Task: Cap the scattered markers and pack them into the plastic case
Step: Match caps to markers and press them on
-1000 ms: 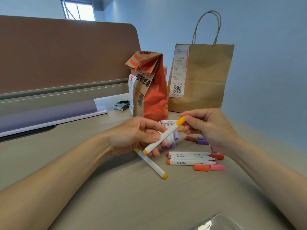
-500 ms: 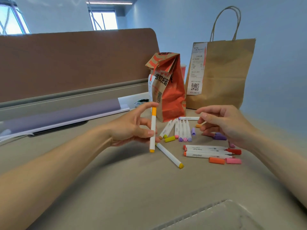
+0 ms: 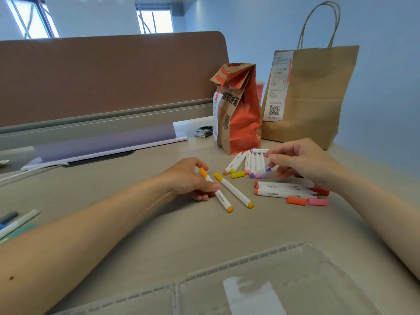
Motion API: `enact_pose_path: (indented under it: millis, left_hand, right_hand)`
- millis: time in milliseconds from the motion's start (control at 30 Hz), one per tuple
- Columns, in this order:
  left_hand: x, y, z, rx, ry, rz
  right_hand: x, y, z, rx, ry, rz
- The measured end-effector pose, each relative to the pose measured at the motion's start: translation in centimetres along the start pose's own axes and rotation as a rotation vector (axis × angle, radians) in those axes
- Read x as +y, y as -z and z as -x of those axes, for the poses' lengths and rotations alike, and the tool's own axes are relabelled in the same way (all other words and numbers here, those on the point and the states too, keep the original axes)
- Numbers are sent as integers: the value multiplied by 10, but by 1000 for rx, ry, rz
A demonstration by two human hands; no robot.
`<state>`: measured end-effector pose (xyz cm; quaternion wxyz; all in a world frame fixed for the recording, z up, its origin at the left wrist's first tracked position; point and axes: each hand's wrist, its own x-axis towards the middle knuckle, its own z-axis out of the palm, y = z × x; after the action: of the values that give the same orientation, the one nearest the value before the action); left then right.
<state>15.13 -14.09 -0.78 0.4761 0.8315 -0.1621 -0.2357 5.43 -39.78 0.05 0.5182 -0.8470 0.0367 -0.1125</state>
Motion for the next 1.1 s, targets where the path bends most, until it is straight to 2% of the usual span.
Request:
enact_pose_path:
  millis: [133,267,333,633,867,1033,1100]
  left_hand:
    - [4,-3,-4,67,-9,-266]
    - [13,-3,-12,287,-247,-538]
    - [21,-4,-18,323,-319,-596]
    - [41,-20,-64,269,-397,-682]
    - [54,-32,-93,110,-267,-960]
    - [56,-25,-95,68,-251,-991]
    - [54,-19,-91,93,-272,-930]
  right_hand:
    - [2,7,-2,53,29,81]
    - [6,11,-7,103,37,169]
    - [9,13,-9,118,39,209]
    - [22,20,-20,142,48,367]
    - [18,13,-16,47,166,478]
    - [17,5,-17,31,241,537]
    - [17,1,-16,29,271,552]
